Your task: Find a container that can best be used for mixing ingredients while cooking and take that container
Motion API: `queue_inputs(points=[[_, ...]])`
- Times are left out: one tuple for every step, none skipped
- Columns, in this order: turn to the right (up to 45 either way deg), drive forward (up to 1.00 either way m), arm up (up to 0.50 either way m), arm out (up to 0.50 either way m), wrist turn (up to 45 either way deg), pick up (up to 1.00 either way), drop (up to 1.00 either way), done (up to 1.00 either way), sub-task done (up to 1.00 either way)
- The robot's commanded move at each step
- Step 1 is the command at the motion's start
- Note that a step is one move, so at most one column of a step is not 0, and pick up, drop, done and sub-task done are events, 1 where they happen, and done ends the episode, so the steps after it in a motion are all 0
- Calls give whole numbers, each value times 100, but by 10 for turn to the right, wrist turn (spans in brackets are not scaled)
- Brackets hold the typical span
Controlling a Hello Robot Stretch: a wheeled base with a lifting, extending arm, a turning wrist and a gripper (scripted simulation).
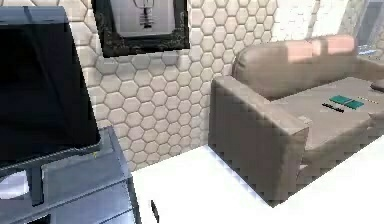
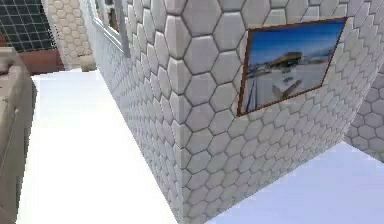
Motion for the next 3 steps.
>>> queue_inputs(points=[[450, 0, 0, 0, 0, 0, 0, 0, 0], [450, 0, 0, 0, 0, 0, 0, 0, 0], [450, 0, 0, 0, 0, 0, 0, 0, 0]])
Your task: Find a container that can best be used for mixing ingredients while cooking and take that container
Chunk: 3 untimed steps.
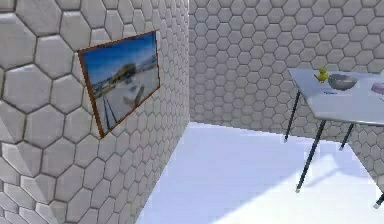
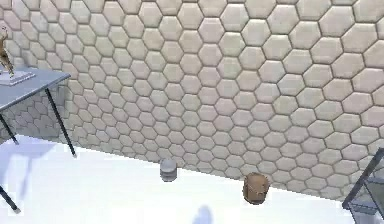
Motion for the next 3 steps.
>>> queue_inputs(points=[[330, 0, 0, 0, 0, 0, 0, 0, 0], [0, 90, 0, 0, 0, 0, 0, 0, 0], [-450, 0, 0, 0, 0, 0, 0, 0, 0]])
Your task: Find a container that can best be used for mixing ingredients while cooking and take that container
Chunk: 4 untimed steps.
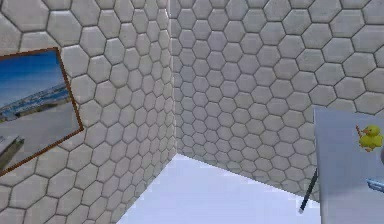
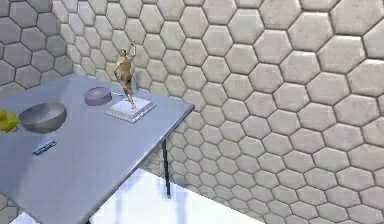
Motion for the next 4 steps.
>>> queue_inputs(points=[[-330, 0, 0, 0, 0, 0, 0, 0, 0], [450, 0, 0, 0, 0, 0, 0, 0, 0], [120, 0, 0, 0, 0, 0, 0, 0, 0], [0, 25, 0, 0, 0, 0, 0, 0, 0]])
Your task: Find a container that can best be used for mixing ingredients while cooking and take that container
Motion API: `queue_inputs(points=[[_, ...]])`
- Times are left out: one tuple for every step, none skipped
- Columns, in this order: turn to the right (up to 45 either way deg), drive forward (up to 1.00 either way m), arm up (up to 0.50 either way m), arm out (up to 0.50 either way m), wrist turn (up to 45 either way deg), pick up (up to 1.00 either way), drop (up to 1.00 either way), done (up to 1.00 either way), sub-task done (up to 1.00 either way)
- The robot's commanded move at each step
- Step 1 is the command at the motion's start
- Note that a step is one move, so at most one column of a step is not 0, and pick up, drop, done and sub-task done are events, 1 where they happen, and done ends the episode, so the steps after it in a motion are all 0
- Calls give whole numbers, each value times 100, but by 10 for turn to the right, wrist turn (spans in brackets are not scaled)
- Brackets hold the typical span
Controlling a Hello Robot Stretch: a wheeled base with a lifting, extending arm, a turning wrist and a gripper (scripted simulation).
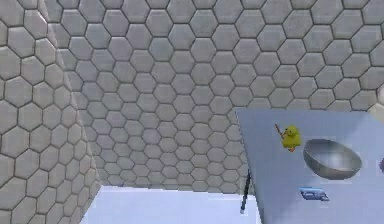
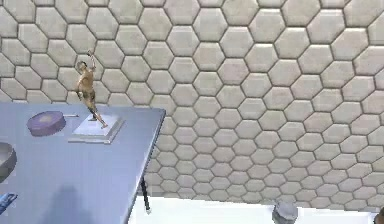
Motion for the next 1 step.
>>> queue_inputs(points=[[-450, 0, 0, 0, 0, 0, 0, 0, 0]])
